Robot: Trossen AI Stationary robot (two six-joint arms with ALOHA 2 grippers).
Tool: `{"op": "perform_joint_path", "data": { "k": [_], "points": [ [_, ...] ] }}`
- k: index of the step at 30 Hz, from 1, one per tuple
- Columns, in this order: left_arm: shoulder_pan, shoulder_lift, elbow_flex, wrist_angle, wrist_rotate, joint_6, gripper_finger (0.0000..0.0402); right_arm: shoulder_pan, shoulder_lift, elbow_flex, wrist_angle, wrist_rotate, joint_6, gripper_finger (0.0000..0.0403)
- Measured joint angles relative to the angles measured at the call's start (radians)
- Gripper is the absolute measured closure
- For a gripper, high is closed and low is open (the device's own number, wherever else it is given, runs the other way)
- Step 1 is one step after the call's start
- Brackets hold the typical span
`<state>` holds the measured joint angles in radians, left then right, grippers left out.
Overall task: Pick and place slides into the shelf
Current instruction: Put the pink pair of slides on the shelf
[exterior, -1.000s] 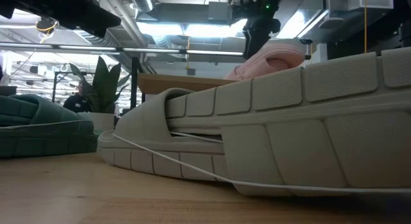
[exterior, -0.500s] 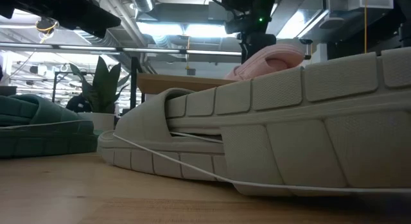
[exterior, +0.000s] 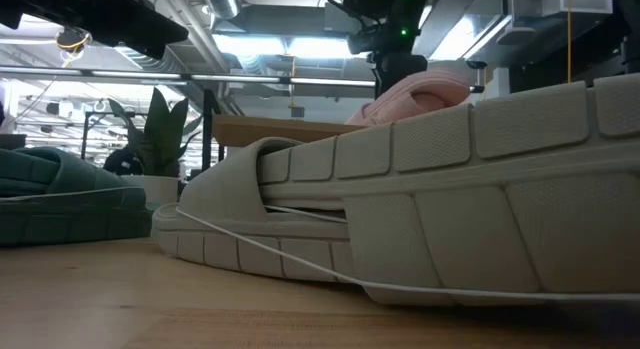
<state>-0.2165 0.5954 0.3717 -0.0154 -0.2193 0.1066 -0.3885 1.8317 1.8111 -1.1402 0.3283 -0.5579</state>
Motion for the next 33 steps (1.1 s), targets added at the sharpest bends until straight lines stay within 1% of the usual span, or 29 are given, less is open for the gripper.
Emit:
{"op": "perform_joint_path", "data": {
  "k": [4,7,12,16,23,33],
  "points": [
    [0.000,0.000,0.000,0.000,0.000,0.000,0.0401,0.001,0.000,0.000,0.000,0.000,0.000,0.0368],
    [0.000,0.000,0.000,0.000,0.000,0.000,0.0401,0.000,0.000,0.000,0.000,0.001,0.000,0.0391],
    [0.000,0.000,0.000,0.000,0.000,-0.001,0.0401,0.000,0.000,0.000,0.000,0.006,0.005,0.0385],
    [0.000,0.000,0.000,0.000,0.000,-0.001,0.0401,0.001,0.000,0.000,0.000,0.039,0.006,0.0395],
    [0.000,0.000,0.000,0.000,0.000,-0.001,0.0401,0.000,0.000,0.000,-0.001,0.046,0.027,0.0396],
    [0.000,0.000,0.000,0.000,0.000,-0.001,0.0401,0.000,0.000,0.055,-0.017,0.048,0.060,0.0397]
  ]
}}
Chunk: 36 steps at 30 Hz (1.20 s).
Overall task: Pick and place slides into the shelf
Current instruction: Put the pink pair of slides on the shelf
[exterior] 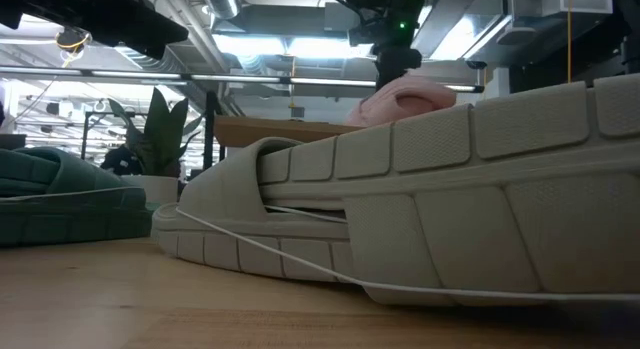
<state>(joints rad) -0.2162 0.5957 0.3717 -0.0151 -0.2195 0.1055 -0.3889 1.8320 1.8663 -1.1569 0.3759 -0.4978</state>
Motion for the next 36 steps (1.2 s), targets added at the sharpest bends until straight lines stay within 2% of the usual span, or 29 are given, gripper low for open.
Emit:
{"op": "perform_joint_path", "data": {
  "k": [14,36],
  "points": [
    [0.000,0.000,0.000,0.000,0.000,0.000,0.0401,0.000,0.000,0.015,-0.089,0.033,0.052,0.0397],
    [0.000,0.000,0.000,0.000,0.000,0.000,0.0401,-0.001,-0.003,0.015,-0.099,0.039,0.050,0.0397]
  ]
}}
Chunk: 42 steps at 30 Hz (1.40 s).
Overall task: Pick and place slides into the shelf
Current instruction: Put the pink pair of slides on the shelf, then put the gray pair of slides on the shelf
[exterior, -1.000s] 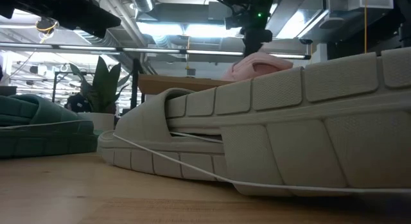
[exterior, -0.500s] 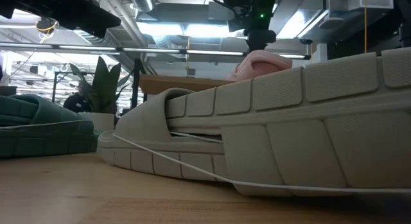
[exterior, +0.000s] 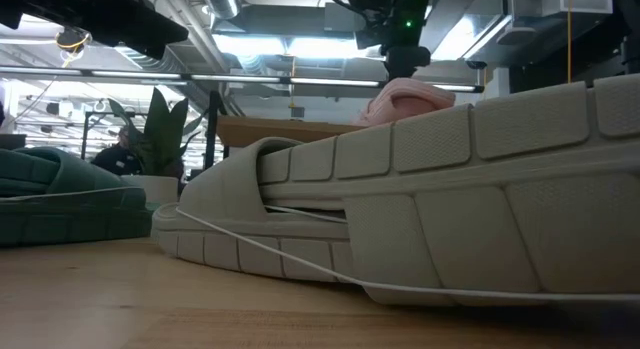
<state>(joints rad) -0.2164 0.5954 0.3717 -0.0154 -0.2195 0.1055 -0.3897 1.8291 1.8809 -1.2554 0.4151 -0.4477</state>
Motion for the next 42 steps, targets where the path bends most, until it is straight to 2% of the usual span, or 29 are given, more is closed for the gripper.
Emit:
{"op": "perform_joint_path", "data": {
  "k": [4,25,34,42],
  "points": [
    [0.000,0.000,0.000,0.000,0.000,0.000,0.0401,-0.002,-0.004,0.000,-0.016,0.028,-0.001,0.0397],
    [0.000,0.000,0.000,0.000,0.000,0.002,0.0401,-0.006,-0.011,0.001,-0.080,0.028,-0.009,0.0397],
    [0.000,0.000,0.000,0.000,0.000,0.002,0.0401,-0.006,-0.012,0.001,-0.070,0.026,-0.002,0.0334],
    [0.000,0.000,0.000,0.000,0.000,0.002,0.0401,-0.006,-0.013,0.001,-0.064,0.026,-0.002,0.0304]
  ]
}}
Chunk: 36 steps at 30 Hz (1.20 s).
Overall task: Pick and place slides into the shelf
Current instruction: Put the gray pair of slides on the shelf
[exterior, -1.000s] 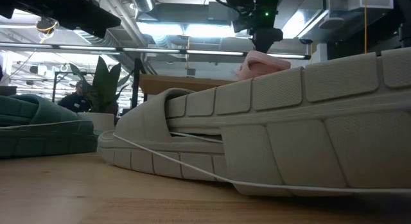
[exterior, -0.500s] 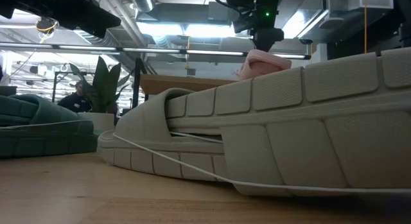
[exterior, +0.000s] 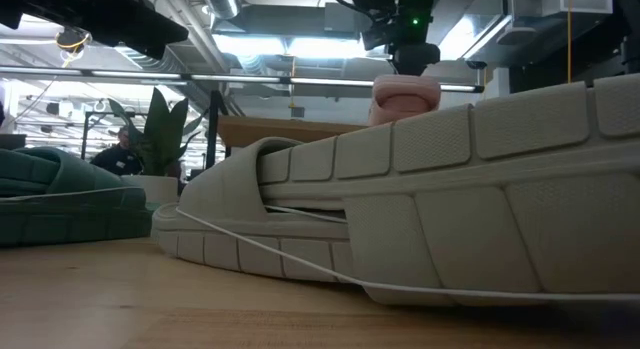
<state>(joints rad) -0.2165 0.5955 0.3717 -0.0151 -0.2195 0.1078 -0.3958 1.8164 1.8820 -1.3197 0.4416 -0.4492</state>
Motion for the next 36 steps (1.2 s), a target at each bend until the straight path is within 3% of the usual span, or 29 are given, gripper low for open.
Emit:
{"op": "perform_joint_path", "data": {
  "k": [10,13,19,23,28,36],
  "points": [
    [0.000,0.000,0.000,0.000,0.000,0.000,0.0401,0.002,0.000,0.046,-0.005,-0.021,0.024,0.0295],
    [0.000,0.000,0.000,0.000,0.000,0.000,0.0401,0.011,0.000,0.119,-0.029,-0.085,0.055,0.0295],
    [0.000,0.000,0.000,-0.001,0.000,0.002,0.0401,0.059,-0.001,0.280,-0.132,-0.381,0.161,0.0295],
    [0.000,0.000,0.000,-0.002,0.000,0.008,0.0401,0.137,-0.008,0.289,-0.135,-0.351,0.180,0.0295],
    [0.000,0.000,0.000,-0.015,0.000,0.007,0.0401,0.234,-0.010,0.193,-0.091,-0.331,0.207,0.0295],
    [0.000,0.000,0.000,-0.022,0.000,0.007,0.0401,0.326,-0.112,-0.155,0.156,-0.330,0.289,0.0295]
  ]
}}
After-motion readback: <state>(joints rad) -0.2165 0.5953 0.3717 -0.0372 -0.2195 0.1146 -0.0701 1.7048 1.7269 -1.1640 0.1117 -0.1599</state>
